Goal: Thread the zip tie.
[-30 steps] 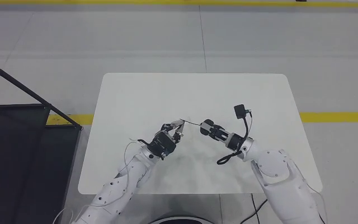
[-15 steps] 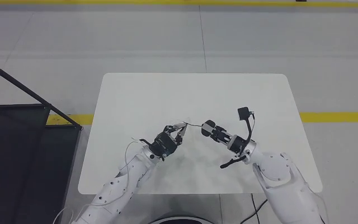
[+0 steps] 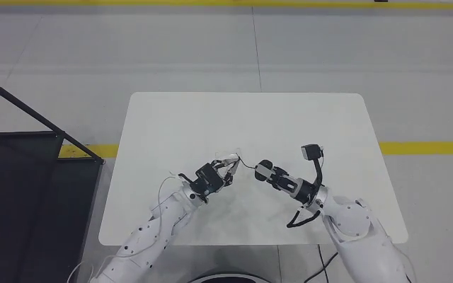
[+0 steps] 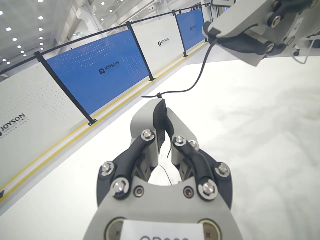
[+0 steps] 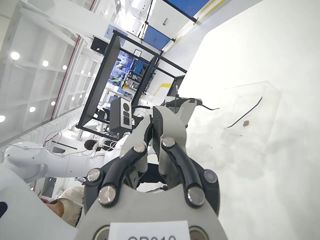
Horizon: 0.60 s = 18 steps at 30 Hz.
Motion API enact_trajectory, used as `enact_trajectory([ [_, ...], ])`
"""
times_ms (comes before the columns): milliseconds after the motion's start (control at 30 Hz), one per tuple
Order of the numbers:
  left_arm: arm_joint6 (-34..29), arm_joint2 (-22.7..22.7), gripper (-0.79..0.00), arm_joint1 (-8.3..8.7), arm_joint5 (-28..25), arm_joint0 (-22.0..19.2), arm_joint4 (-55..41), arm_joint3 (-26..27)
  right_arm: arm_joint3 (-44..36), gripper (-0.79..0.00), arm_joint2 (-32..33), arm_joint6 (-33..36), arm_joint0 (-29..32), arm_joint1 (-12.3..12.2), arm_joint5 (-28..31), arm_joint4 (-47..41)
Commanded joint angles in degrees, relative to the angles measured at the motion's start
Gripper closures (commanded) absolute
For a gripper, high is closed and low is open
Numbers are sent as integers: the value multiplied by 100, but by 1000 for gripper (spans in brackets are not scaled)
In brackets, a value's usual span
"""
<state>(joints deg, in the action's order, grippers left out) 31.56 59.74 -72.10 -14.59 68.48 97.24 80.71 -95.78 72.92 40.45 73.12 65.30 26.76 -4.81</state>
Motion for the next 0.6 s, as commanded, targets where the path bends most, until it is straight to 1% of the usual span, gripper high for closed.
enact_trajectory([
  [0,-23,3,0,0,-184,-30,-96,9,54,0,6,98,-29,-6,74,-96],
  [267,-61,26,0,0,-674,-113,-427,19,146,0,41,259,-71,-27,242,-302],
  [433,-22,73,0,16,-1019,-127,-633,7,155,0,52,171,-69,-31,224,-334],
  [567,-6,123,0,27,-1037,-114,-678,24,112,0,19,90,-88,-30,56,-225],
])
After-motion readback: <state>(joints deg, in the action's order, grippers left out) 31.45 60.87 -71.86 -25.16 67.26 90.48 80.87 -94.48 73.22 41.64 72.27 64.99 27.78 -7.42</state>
